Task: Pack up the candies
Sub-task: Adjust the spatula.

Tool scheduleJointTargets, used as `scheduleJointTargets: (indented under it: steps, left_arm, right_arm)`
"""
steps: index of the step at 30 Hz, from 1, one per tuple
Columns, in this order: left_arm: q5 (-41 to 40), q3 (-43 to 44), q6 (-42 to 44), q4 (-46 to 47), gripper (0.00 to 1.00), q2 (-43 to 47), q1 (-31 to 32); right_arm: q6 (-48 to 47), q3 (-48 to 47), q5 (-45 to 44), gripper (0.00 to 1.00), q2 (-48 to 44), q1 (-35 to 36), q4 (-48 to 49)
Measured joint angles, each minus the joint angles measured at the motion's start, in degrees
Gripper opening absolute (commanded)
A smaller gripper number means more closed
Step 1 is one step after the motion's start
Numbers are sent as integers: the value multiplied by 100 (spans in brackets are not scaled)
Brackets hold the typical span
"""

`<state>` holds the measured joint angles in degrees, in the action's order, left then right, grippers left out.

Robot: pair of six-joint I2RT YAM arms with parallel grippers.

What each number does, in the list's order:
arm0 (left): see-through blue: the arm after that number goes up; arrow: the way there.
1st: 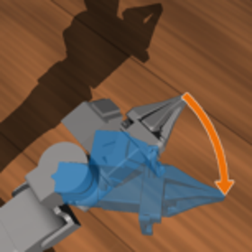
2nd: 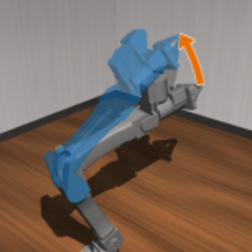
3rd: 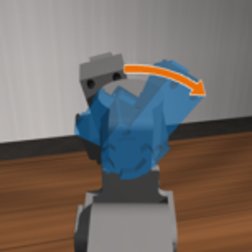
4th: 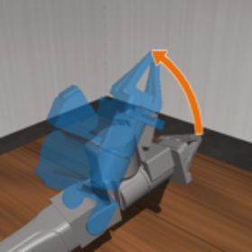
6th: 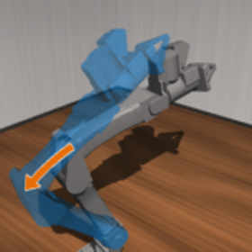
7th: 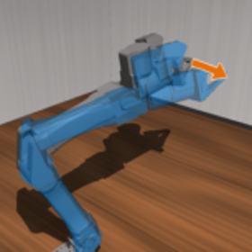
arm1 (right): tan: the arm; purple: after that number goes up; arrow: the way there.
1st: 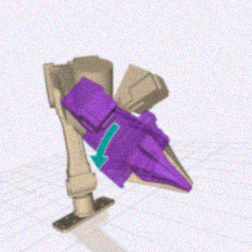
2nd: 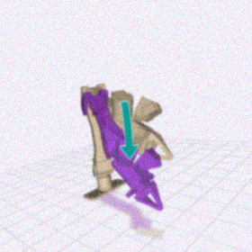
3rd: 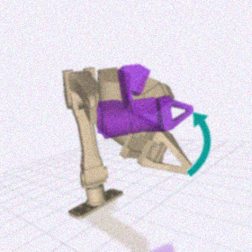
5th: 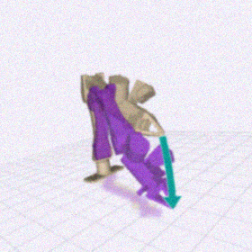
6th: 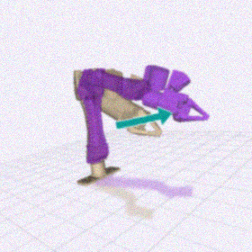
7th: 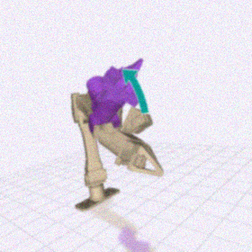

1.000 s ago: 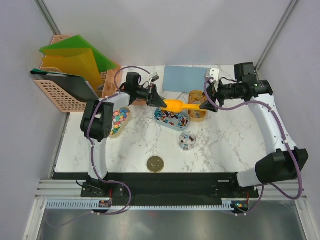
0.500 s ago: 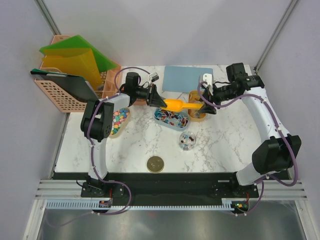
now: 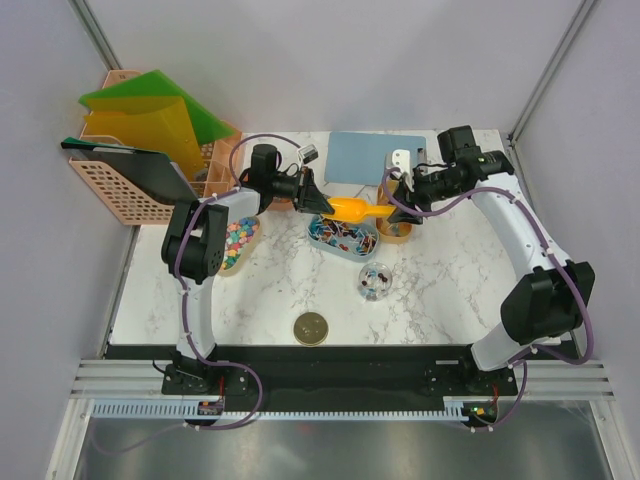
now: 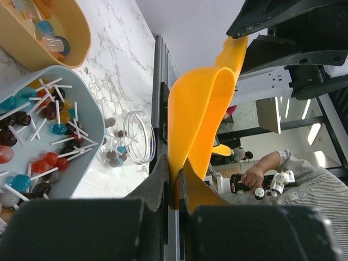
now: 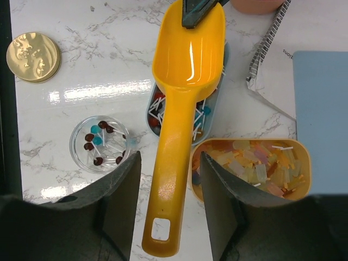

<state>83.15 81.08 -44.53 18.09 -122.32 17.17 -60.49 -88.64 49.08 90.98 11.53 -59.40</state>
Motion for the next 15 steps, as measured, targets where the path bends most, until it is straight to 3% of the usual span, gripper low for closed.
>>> scheduleJointTargets:
  steps: [8,14,15]
  left_arm:
    - [-2,-17,-96,92,2,0,0]
    - [-46,-63,-160,98,2,0,0]
    - [-55,-68,-173,105,10,0,0]
  right_arm:
    - [153,57,-164,41,61,83,205]
    - [260,101,-424,22,92,118,374]
    - [275,101,-433,12,92,120,376]
